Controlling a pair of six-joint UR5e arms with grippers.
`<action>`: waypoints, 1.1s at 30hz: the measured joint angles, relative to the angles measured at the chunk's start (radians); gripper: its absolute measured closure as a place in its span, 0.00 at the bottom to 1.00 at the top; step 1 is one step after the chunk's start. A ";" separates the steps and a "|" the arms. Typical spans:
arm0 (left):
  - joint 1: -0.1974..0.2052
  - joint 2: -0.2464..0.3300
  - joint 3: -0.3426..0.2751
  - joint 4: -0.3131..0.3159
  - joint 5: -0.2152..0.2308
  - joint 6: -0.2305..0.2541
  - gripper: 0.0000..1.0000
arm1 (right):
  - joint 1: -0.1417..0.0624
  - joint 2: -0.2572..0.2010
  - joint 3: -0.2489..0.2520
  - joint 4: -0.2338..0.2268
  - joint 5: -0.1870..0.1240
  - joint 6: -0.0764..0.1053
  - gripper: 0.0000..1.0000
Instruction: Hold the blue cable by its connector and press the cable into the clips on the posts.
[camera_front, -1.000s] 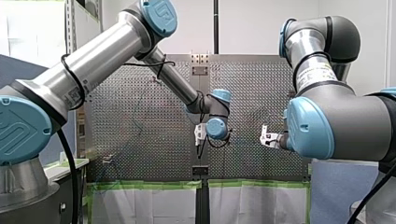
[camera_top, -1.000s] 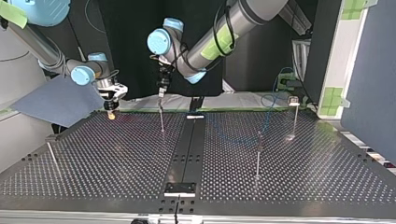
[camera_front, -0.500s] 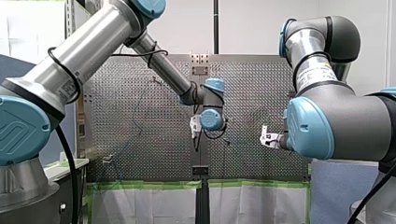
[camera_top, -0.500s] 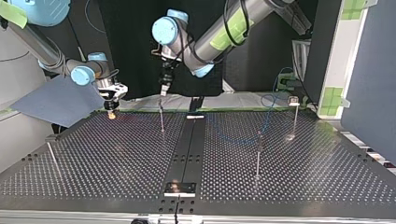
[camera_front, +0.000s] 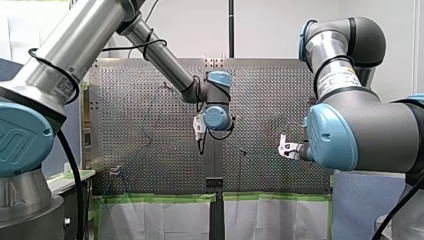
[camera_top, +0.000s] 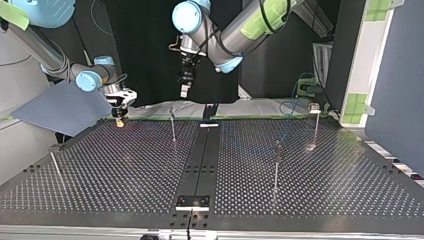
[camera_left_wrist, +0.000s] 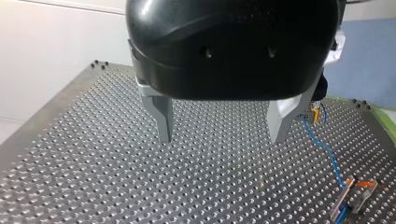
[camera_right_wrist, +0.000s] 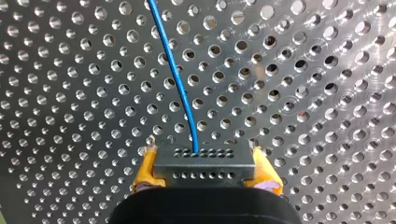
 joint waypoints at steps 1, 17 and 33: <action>-0.001 0.009 -0.009 0.000 -0.001 0.000 0.00 | 0.000 0.000 0.000 0.003 0.000 -0.002 1.00; -0.019 0.155 -0.155 0.012 -0.032 -0.027 0.00 | -0.007 -0.001 0.000 0.025 0.006 -0.012 1.00; -0.023 0.306 -0.306 0.066 -0.034 -0.056 0.00 | -0.005 -0.024 0.000 0.111 0.048 -0.078 1.00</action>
